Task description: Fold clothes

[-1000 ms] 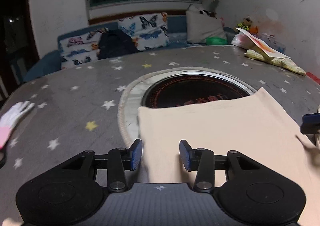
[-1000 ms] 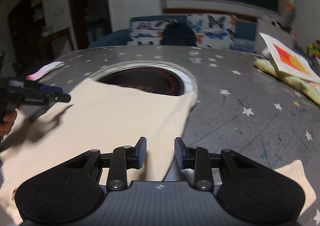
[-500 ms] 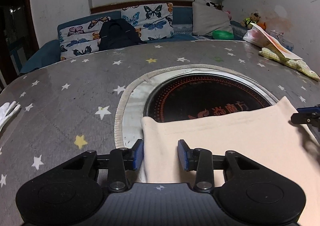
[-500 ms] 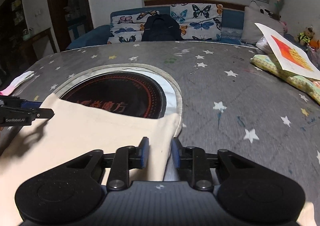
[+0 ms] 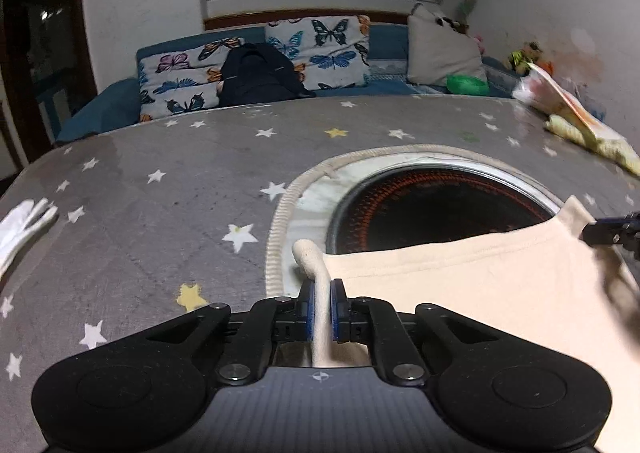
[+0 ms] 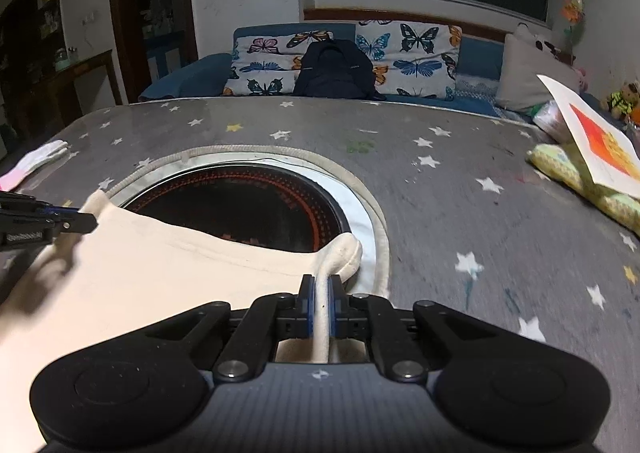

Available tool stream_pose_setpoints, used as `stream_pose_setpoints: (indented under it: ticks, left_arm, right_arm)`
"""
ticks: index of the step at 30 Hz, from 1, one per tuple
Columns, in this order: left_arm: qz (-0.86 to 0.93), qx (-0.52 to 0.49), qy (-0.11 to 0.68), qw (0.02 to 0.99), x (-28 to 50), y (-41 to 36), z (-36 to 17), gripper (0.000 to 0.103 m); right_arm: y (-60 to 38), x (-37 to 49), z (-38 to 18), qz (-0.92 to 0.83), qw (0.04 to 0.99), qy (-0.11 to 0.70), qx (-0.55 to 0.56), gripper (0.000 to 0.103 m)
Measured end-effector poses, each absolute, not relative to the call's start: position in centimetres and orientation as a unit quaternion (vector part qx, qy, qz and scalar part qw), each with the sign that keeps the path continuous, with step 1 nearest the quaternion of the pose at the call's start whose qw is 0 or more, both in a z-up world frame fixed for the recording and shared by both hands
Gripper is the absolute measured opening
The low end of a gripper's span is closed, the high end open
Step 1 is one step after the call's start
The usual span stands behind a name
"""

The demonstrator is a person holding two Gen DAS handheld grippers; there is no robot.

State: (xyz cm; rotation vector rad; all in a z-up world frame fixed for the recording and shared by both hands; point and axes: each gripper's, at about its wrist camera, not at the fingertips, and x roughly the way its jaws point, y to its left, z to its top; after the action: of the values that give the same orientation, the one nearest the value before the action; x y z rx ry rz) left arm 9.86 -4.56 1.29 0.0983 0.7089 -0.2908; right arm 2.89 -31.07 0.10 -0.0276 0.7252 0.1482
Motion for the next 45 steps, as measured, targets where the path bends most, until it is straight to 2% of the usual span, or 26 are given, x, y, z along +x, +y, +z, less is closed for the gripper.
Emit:
stream_pose_setpoints:
  ticks: [2, 5, 10, 13, 21, 24, 28, 31, 39, 45]
  left_arm:
    - [-0.138, 0.046, 0.347, 0.927, 10.1, -4.5, 1.3, 0.009]
    - [-0.131, 0.050, 0.347, 0.928, 9.9, -4.4, 1.5, 0.017]
    - [-0.132, 0.053, 0.336, 0.931, 8.1, -3.7, 2.4, 0.018]
    - [-0.152, 0.054, 0.331, 0.930, 5.6, -3.6, 3.0, 0.019]
    - [-0.215, 0.055, 0.323, 0.920, -2.8, -4.0, 3.6, 0.028]
    - [-0.226, 0.059, 0.319, 0.919, -5.8, -4.1, 3.0, 0.029]
    - [-0.217, 0.063, 0.325, 0.918, -8.0, -3.9, 2.1, 0.028]
    - [-0.208, 0.076, 0.313, 0.923, -8.8, -3.8, 1.6, 0.029]
    - [-0.197, 0.091, 0.306, 0.927, -9.2, -4.0, 1.2, 0.030]
    - [-0.193, 0.089, 0.307, 0.928, -9.2, -4.0, 1.0, 0.031]
  right_arm:
    - [-30.6, 3.5, -0.2, 0.076, 0.928, 0.364, -0.024, 0.007]
    - [-30.3, 3.1, 0.1, 0.072, 0.932, 0.355, -0.037, 0.012]
    - [-29.9, -0.1, 2.1, 0.112, 0.933, 0.338, -0.046, 0.017]
    - [-29.0, -2.7, 2.5, 0.157, 0.924, 0.346, -0.051, 0.018]
    - [-28.3, -11.2, 1.2, 0.212, 0.913, 0.347, -0.041, 0.022]
    - [-29.1, -13.5, 0.2, 0.204, 0.914, 0.349, -0.035, 0.027]
    - [-30.1, -15.5, 0.3, 0.190, 0.925, 0.328, -0.035, 0.028]
    - [-30.6, -16.1, 0.6, 0.182, 0.931, 0.317, -0.024, 0.035]
    - [-33.4, -17.2, 0.4, 0.139, 0.943, 0.302, -0.001, 0.037]
    - [-38.1, -15.8, -0.7, 0.045, 0.950, 0.308, 0.016, 0.036]
